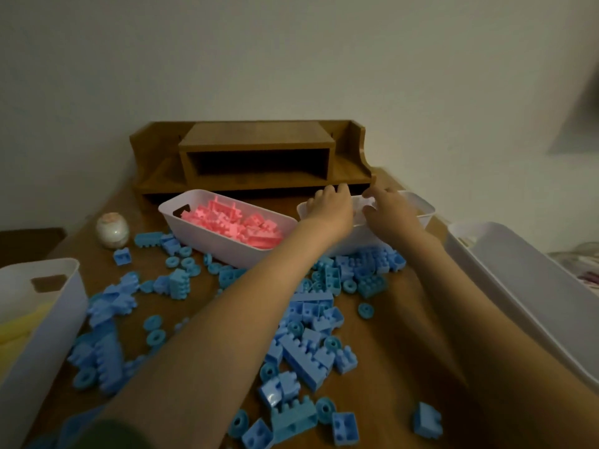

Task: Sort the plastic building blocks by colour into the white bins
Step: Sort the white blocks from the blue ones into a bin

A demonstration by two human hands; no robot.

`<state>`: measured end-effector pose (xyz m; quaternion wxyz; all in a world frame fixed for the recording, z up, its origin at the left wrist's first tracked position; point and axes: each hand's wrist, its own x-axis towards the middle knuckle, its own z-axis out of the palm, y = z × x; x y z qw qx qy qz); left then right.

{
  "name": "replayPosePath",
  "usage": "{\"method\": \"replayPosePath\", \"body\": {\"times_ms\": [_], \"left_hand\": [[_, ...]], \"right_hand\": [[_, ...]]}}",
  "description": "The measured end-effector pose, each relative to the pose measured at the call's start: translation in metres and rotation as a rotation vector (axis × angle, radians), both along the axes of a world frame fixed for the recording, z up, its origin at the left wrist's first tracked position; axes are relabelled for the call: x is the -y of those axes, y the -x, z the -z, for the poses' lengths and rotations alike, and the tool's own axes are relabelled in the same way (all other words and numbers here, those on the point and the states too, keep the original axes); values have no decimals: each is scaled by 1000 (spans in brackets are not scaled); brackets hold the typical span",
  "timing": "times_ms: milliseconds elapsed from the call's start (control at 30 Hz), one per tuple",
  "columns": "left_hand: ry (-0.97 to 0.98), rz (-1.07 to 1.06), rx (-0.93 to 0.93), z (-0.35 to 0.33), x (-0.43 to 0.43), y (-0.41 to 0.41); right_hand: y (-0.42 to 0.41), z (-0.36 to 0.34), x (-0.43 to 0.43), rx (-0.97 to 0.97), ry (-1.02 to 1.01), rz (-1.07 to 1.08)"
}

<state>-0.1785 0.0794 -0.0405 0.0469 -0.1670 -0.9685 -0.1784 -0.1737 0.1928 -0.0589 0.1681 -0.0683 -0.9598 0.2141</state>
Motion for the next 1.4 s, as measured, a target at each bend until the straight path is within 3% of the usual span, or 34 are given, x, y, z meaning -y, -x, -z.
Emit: {"method": "replayPosePath", "body": {"times_ms": [133, 333, 433, 567, 633, 733, 867, 1033, 1133, 1267, 1400], "left_hand": [[-96, 118, 196, -5, 3, -6], [30, 138, 72, -27, 41, -28], [101, 121, 123, -35, 77, -36], [528, -91, 87, -35, 122, -48], [605, -160, 119, -31, 134, -51], [572, -177, 127, -24, 140, -48], [373, -134, 52, -14, 144, -31], [145, -144, -57, -3, 137, -9], [-14, -40, -2, 4, 134, -13], [110, 52, 133, 16, 130, -31], [197, 56, 184, 22, 125, -45]], "right_hand": [[1, 0, -4, 95, -129, 45], [-20, -9, 25, -30, -88, -89], [-34, -13, 48, -57, -125, -230], [-48, -14, 80, -61, -34, -462], [-52, -12, 91, -21, -5, -480], [-52, -7, 98, 14, 36, -417], [-48, -7, 102, 21, 52, -366], [-42, 7, 102, 99, 67, -419], [-36, 21, 101, 225, -1, -471], [-29, 36, 106, 283, -347, -521], [-34, 34, 107, 320, -362, -548]]}}
